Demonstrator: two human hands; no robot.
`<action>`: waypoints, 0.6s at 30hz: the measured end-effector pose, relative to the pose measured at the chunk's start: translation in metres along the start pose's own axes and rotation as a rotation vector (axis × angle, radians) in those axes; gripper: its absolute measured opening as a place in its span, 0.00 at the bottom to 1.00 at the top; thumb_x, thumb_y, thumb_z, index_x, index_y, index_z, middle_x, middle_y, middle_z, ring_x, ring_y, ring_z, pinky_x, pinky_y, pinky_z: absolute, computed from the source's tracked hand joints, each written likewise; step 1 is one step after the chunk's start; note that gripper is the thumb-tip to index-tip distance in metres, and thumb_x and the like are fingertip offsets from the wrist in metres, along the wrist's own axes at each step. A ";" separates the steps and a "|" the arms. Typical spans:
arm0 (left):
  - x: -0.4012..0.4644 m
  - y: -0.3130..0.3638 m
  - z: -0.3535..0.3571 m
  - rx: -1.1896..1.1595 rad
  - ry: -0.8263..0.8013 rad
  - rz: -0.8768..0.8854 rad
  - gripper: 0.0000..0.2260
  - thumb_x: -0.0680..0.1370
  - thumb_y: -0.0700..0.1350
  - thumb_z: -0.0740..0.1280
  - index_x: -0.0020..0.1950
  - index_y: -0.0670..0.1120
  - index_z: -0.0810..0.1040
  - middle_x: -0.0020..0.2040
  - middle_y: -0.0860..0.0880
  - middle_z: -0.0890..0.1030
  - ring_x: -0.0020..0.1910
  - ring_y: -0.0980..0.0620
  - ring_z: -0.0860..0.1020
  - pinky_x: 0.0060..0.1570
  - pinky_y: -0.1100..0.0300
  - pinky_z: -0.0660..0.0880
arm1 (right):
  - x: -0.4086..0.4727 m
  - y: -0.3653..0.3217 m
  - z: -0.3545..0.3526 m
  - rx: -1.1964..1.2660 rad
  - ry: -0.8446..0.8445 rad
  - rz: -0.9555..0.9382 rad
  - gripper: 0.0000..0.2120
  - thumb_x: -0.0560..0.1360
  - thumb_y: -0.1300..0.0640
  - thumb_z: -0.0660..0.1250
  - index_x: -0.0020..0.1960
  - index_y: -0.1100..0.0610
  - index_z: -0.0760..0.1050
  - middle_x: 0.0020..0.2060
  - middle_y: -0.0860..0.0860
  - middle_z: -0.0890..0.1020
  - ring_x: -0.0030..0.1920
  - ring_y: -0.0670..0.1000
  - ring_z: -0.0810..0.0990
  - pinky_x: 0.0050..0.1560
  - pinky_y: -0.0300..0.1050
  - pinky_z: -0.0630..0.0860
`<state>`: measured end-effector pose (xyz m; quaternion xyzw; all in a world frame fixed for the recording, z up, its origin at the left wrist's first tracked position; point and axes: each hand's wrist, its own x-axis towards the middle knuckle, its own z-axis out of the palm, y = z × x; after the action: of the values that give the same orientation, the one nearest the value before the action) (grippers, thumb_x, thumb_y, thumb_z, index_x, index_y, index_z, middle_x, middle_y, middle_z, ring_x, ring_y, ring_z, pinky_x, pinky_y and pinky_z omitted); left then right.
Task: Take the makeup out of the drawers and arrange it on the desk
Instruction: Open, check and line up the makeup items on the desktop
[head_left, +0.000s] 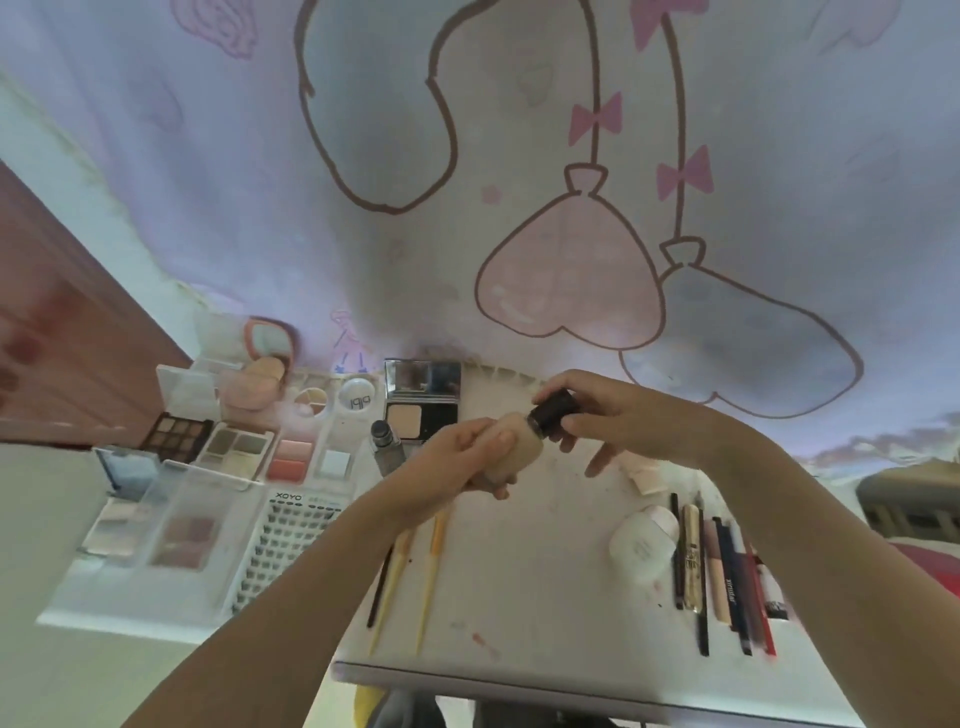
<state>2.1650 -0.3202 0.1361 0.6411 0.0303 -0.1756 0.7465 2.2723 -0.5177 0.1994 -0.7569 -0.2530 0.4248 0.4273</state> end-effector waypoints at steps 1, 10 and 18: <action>-0.005 0.003 -0.004 0.072 0.025 0.012 0.17 0.77 0.53 0.62 0.57 0.41 0.75 0.44 0.47 0.79 0.40 0.54 0.79 0.43 0.60 0.77 | 0.000 -0.003 0.002 0.002 -0.031 0.016 0.14 0.80 0.60 0.59 0.61 0.45 0.71 0.50 0.49 0.80 0.46 0.45 0.81 0.40 0.40 0.79; -0.029 0.010 -0.020 0.270 0.123 0.064 0.09 0.77 0.49 0.65 0.54 0.47 0.76 0.45 0.45 0.80 0.37 0.59 0.79 0.38 0.67 0.76 | 0.016 -0.027 0.037 -0.311 0.149 0.048 0.04 0.80 0.52 0.59 0.50 0.50 0.71 0.40 0.46 0.80 0.35 0.39 0.77 0.32 0.31 0.73; -0.030 0.010 -0.023 0.341 0.169 0.082 0.07 0.76 0.51 0.67 0.52 0.53 0.77 0.49 0.46 0.79 0.38 0.59 0.80 0.38 0.68 0.76 | 0.012 -0.036 0.045 -0.255 0.170 0.207 0.20 0.80 0.40 0.51 0.46 0.54 0.72 0.28 0.46 0.80 0.23 0.42 0.73 0.27 0.34 0.68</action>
<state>2.1443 -0.2899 0.1500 0.7714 0.0364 -0.0933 0.6284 2.2393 -0.4713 0.2131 -0.8601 -0.1887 0.3656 0.3017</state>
